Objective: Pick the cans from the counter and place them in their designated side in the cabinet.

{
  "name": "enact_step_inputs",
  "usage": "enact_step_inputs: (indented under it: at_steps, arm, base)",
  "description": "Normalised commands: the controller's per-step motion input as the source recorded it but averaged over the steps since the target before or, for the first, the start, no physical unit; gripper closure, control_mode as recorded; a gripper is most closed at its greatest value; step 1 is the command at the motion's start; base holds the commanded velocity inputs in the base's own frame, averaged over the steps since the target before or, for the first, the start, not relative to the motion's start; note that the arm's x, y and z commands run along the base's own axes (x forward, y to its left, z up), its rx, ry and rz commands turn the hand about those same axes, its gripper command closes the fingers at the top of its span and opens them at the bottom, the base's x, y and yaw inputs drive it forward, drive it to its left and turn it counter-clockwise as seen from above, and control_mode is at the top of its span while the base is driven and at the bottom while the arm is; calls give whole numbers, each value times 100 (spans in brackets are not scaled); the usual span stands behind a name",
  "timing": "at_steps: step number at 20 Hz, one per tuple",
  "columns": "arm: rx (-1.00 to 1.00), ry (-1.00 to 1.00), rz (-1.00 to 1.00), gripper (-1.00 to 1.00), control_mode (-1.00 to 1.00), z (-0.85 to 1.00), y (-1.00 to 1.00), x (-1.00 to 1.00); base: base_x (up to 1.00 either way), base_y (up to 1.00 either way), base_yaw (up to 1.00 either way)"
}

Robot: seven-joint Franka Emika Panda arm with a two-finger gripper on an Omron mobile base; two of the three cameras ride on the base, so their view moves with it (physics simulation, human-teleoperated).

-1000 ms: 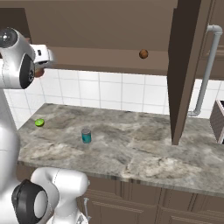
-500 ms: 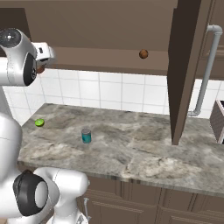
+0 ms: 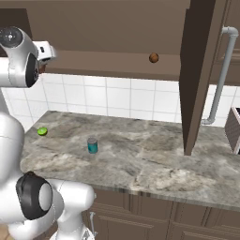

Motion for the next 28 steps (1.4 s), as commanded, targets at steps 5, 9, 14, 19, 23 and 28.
enact_step_inputs:
  at_steps: [5,9,14,19,23,28]
  arm:
    - [0,0,3,100,-100,4,19,21]
    - [0,0,3,100,-100,0,12,29]
    - [0,0,2,100,-100,0,9,34]
    - [0,0,2,100,-100,0,11,28]
    - [0,0,1,100,-100,0,14,27]
    - [0,0,0,100,-100,0,12,23]
  base:
    - [0,0,0]
    - [0,0,0]
    - [0,0,0]
    - [0,0,0]
    - [0,0,0]
    - [0,0,0]
